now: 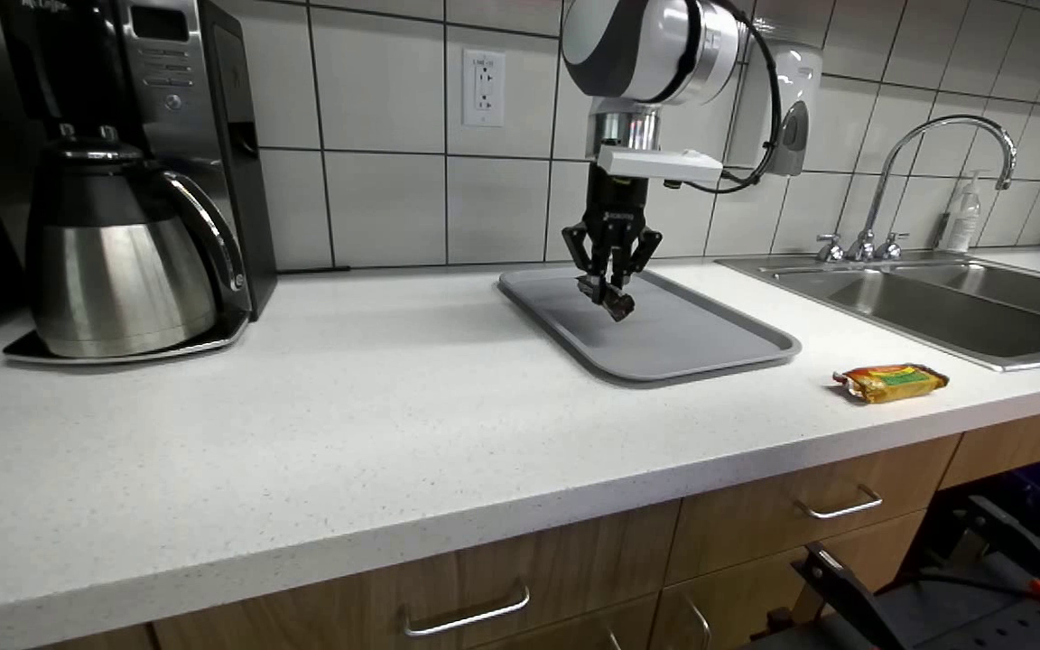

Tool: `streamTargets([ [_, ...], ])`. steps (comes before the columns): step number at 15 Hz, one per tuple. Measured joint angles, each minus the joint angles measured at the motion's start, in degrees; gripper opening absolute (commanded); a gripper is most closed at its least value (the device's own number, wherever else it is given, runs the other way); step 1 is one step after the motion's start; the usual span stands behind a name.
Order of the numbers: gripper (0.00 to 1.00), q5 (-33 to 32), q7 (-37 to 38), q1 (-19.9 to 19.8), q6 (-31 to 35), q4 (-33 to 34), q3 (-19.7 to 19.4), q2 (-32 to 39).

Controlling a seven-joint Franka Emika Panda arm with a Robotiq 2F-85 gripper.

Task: Put the packets on the grey tray.

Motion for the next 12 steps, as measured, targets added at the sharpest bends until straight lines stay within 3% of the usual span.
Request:
streamTargets([
  [9, 0.06, 0.0, 0.0, 0.0, 3.7, -0.8, -0.1, 3.7],
  [10, 0.47, 0.0, 0.0, 0.0, 3.8, -0.8, -0.1, 3.7],
  [12, 0.55, 0.0, 0.0, 0.0, 3.9, -0.8, -0.1, 3.7],
])
